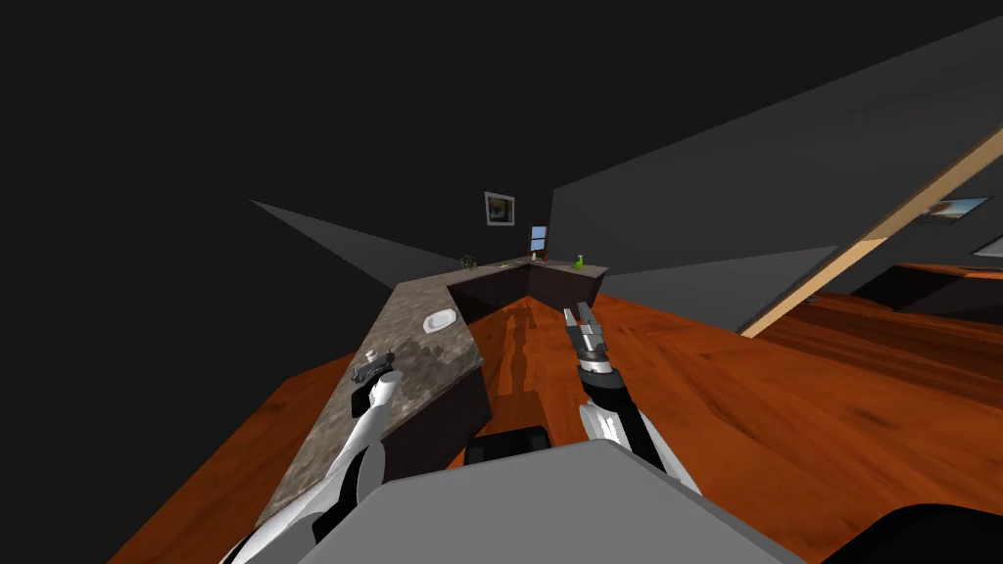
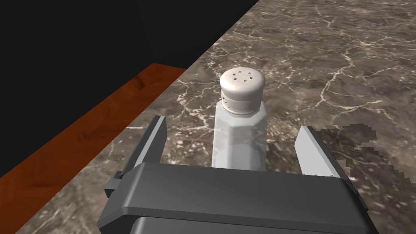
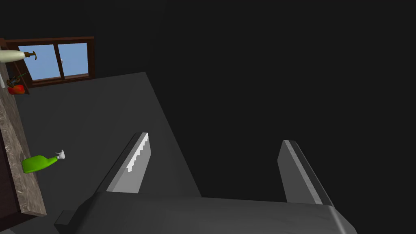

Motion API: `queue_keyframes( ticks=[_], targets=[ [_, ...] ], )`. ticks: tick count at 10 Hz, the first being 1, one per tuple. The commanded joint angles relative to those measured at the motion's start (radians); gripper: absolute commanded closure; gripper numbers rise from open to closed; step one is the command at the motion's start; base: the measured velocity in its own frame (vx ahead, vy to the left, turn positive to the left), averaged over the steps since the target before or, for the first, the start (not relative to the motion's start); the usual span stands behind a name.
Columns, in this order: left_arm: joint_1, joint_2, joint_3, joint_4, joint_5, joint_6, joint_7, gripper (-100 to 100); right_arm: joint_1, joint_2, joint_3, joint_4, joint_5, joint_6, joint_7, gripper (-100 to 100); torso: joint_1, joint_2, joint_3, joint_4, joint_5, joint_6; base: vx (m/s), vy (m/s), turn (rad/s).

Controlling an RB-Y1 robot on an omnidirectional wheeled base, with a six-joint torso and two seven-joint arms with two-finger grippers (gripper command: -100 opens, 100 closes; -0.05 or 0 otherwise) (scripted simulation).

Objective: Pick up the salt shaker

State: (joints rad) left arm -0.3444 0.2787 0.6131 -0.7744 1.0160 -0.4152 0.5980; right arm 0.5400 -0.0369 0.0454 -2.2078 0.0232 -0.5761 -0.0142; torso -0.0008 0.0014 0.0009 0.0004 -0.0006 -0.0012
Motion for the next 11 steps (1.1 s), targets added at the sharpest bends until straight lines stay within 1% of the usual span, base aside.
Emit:
queue_keyframes(
  ticks=[1,2,3,4,5,6,7,8,9,10,11],
  targets=[
    [-0.006,0.016,-0.010,0.028,0.002,-0.014,0.020,-100,0.000,0.000,0.000,0.000,0.000,0.000,0.000,0,0.000,0.000,0.000,0.000,0.000,0.000,-0.001,-0.009,-0.015],
    [0.023,0.055,-0.012,0.026,0.043,-0.009,0.025,-100,0.000,0.000,0.000,0.000,0.000,0.000,0.000,0,0.001,0.000,0.000,0.000,0.000,0.000,-0.001,-0.032,-0.241],
    [0.023,0.055,-0.012,0.026,0.043,-0.009,0.025,-100,0.000,0.000,0.000,0.000,0.000,0.000,0.000,0,0.000,0.000,0.000,0.000,0.000,0.000,0.003,-0.028,-0.114],
    [0.053,0.090,-0.015,0.024,0.083,-0.005,0.031,-100,0.000,0.000,0.000,0.000,0.000,0.000,0.000,0,0.000,0.000,0.000,0.000,0.000,0.000,0.006,-0.047,-0.213],
    [0.053,0.095,-0.015,0.024,0.083,-0.005,0.031,-100,0.000,0.000,0.000,0.000,0.000,0.000,0.000,0,-0.001,0.000,0.000,0.000,0.000,0.000,0.004,-0.032,-0.106],
    [0.082,0.134,-0.018,0.023,0.124,0.000,0.036,-100,0.000,0.000,0.000,0.000,0.000,0.000,0.000,0,-0.001,0.000,0.000,0.000,0.000,0.000,0.010,-0.039,-0.229],
    [0.111,0.174,-0.021,0.021,0.151,0.004,0.041,-100,0.000,0.000,0.000,0.000,0.000,0.000,0.000,0,-0.001,0.000,0.000,0.000,0.000,0.000,0.018,-0.057,-0.354],
    [0.111,0.174,-0.021,0.021,0.165,0.004,0.041,-100,0.000,0.000,0.000,0.000,0.000,0.000,0.000,0,-0.002,0.000,0.000,0.000,0.000,0.000,0.006,-0.042,-0.106],
    [0.100,0.174,-0.026,0.036,0.150,-0.001,0.052,-100,0.000,0.000,0.000,0.000,0.000,0.000,0.000,0,-0.001,0.000,0.000,0.000,0.000,0.000,0.000,-0.015,0.004],
    [0.099,0.175,-0.025,0.035,0.153,0.000,0.048,100,0.000,0.000,0.000,0.000,0.000,0.000,0.000,0,0.000,0.000,0.000,0.000,0.000,0.000,0.000,0.000,0.000],
    [0.099,0.175,-0.026,0.035,0.153,0.000,0.049,100,0.000,0.000,0.000,0.000,0.000,0.000,0.000,0,0.001,0.000,0.000,0.000,0.000,0.000,-0.001,0.001,0.013]
  ],
)
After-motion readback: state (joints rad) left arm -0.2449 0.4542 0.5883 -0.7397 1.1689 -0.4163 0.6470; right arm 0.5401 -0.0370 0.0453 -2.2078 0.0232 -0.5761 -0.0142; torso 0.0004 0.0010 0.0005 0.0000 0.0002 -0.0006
